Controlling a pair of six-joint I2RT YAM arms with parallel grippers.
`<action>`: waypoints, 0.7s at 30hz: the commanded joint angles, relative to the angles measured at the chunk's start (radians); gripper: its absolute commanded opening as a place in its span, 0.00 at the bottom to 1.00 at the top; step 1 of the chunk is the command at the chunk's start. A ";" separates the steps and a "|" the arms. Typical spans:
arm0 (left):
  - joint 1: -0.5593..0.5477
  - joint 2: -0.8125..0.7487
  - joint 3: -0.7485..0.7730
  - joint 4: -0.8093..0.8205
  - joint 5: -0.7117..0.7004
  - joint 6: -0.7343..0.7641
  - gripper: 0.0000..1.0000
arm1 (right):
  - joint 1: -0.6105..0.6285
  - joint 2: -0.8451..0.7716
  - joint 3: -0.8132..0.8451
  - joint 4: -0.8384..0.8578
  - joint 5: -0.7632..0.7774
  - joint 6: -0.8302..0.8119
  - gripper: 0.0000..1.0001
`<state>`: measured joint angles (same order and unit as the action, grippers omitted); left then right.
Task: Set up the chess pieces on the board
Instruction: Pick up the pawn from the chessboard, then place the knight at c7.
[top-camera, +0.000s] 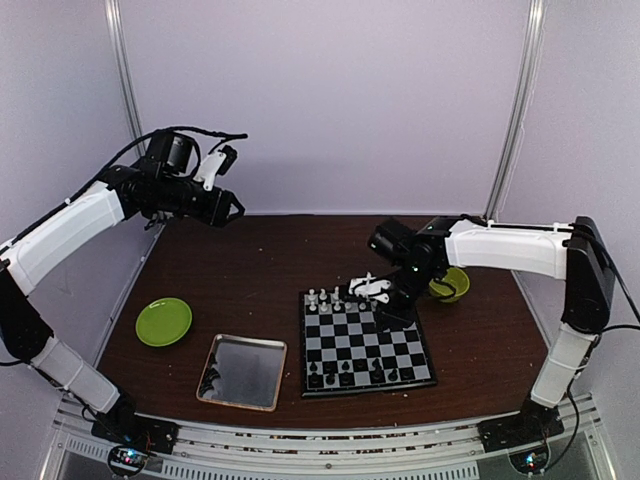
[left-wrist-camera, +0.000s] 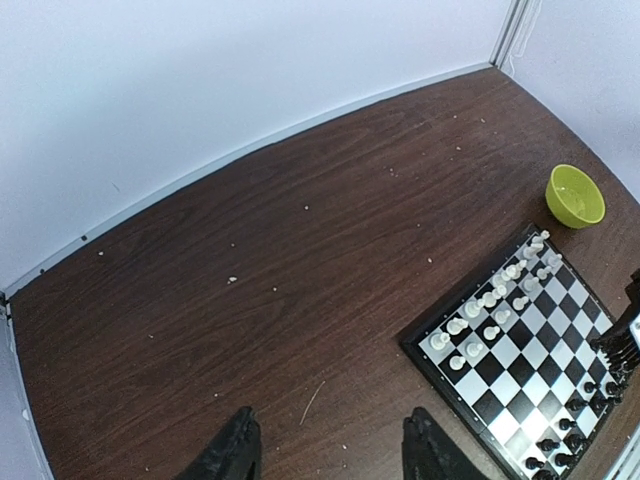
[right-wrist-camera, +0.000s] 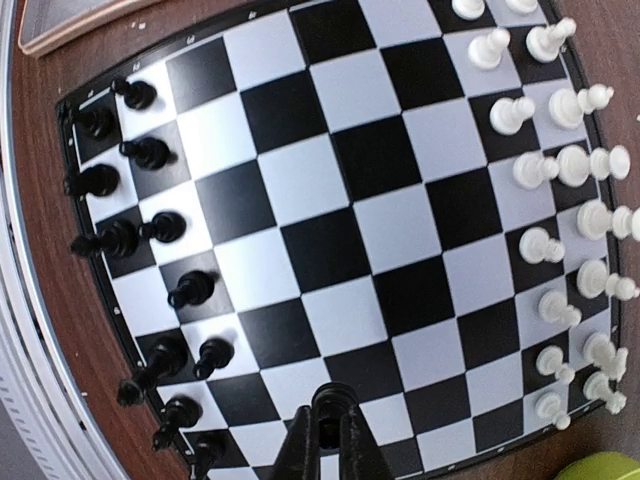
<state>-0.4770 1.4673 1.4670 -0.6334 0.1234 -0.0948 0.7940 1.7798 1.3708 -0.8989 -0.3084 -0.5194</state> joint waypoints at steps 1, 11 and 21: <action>-0.001 0.002 0.031 -0.003 0.001 0.020 0.49 | 0.011 -0.068 -0.097 0.039 -0.009 -0.022 0.05; -0.001 0.017 0.033 -0.009 0.020 0.023 0.49 | 0.038 -0.023 -0.099 -0.027 -0.063 -0.085 0.06; 0.000 0.030 0.035 -0.012 0.019 0.026 0.49 | 0.040 -0.026 -0.140 -0.038 -0.051 -0.104 0.05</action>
<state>-0.4770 1.4921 1.4685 -0.6598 0.1326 -0.0830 0.8291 1.7565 1.2587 -0.9127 -0.3584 -0.6025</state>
